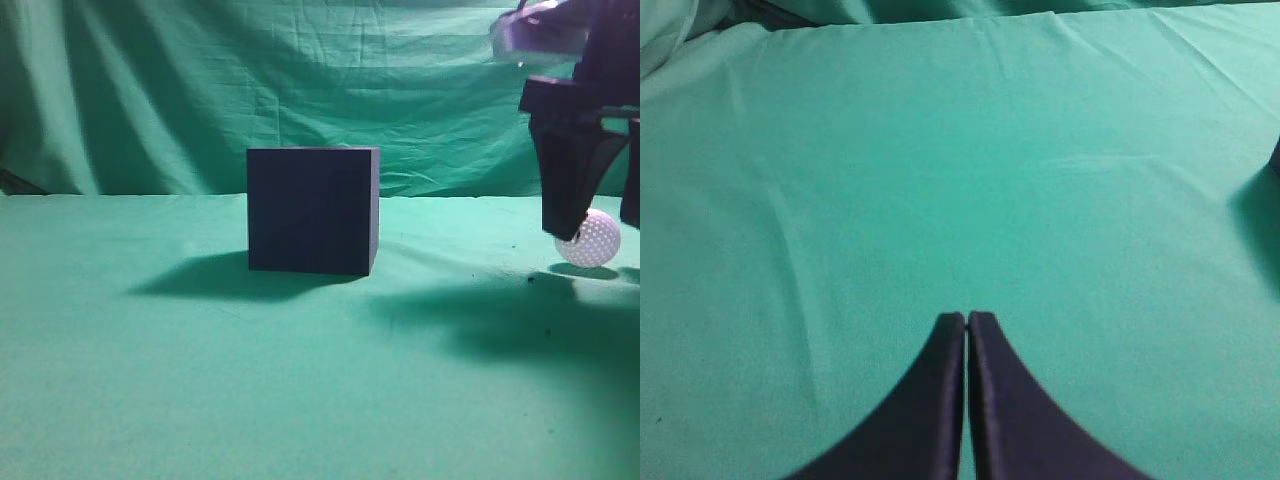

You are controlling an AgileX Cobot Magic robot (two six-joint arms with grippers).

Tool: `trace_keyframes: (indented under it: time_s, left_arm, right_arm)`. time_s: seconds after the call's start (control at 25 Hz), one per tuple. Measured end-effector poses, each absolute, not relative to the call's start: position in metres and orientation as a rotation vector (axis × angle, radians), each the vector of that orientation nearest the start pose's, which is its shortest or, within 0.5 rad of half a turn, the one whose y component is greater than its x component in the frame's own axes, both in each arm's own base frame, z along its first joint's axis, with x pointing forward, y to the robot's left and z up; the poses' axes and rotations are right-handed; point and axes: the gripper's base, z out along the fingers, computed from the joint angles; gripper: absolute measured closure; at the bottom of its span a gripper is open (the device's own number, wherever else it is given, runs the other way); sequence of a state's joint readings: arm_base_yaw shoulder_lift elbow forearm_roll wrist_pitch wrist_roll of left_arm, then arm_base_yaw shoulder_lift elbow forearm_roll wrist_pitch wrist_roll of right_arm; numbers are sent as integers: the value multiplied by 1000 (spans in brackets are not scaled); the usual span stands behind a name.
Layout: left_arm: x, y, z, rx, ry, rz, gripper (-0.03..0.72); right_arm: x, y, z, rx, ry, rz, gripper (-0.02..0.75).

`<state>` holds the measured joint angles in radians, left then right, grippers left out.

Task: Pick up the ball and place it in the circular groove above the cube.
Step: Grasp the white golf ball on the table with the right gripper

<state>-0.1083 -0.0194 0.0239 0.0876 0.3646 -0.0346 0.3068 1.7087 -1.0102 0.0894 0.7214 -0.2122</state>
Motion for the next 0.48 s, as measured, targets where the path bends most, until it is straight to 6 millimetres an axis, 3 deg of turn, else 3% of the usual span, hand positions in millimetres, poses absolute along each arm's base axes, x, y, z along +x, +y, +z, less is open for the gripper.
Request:
trace_keyframes:
  time_s: [0.24, 0.36, 0.48]
  left_arm:
    - [52, -3, 173, 122, 1847, -14, 688]
    - [52, -3, 173, 122, 1847, -14, 688]
    - [52, -3, 173, 122, 1847, -14, 688]
  right_arm:
    - [314, 105, 165, -665, 2860, 110, 218]
    - [317, 106, 163, -649, 2868, 111, 402]
    - [319, 107, 167, -651, 2870, 113, 423]
